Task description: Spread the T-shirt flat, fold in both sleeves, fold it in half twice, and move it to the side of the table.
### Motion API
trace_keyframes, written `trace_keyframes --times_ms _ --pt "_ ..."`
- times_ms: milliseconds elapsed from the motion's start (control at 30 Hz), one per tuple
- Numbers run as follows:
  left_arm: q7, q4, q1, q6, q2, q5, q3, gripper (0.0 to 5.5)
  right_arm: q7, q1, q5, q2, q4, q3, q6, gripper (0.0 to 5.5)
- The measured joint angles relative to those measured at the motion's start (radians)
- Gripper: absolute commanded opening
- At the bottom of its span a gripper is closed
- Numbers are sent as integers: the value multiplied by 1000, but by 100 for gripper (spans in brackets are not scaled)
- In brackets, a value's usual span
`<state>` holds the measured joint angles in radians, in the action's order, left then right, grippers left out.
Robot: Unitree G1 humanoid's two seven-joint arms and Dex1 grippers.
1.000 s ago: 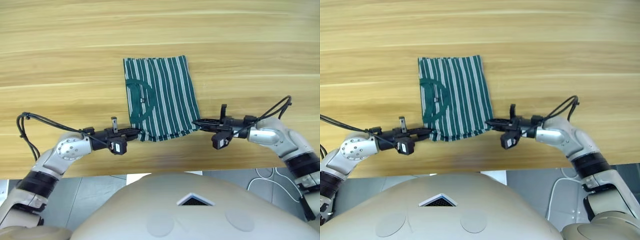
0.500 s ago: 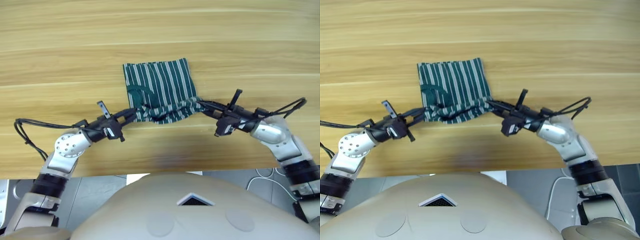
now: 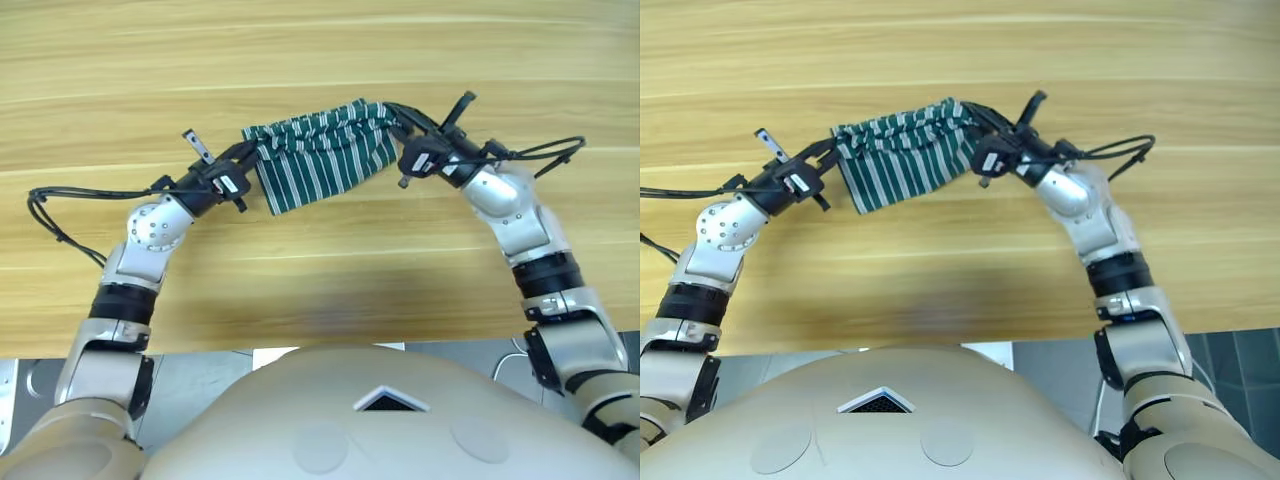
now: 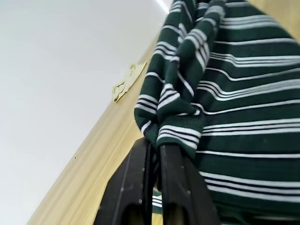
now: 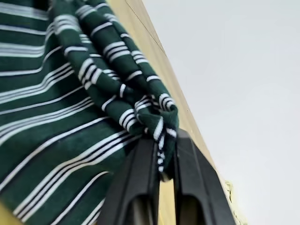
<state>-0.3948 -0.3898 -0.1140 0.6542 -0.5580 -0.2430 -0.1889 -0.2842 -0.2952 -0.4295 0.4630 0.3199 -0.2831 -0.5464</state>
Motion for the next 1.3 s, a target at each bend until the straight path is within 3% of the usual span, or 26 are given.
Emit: trace_keyframes --times_ms 67,133,567,733,867,967,1100,1300 --pt "23 -38 -21 -1 17 -20 -1 6 21 -31 -25 -24 48 -8 6 18" --pt "36 -65 -37 0 29 -28 -1 63 45 -73 -42 -44 109 -21 7 75" --pt "175 -140 -34 -30 81 1 74 260 244 -320 -141 -190 529 -101 -19 278" --pt "292 -256 -33 -90 98 13 154 349 241 -303 25 -194 535 8 -85 278" --pt "375 -371 -53 -115 108 15 189 395 125 -144 210 -163 353 82 -92 278" --pt "442 -411 -72 -108 104 -9 196 435 65 -56 225 -145 254 80 -71 278" --pt "408 -258 -54 18 112 -28 140 450 75 -55 199 -136 252 81 -31 278" --pt "236 61 -136 61 123 -83 -5 450 216 -107 21 -182 483 -2 19 278"
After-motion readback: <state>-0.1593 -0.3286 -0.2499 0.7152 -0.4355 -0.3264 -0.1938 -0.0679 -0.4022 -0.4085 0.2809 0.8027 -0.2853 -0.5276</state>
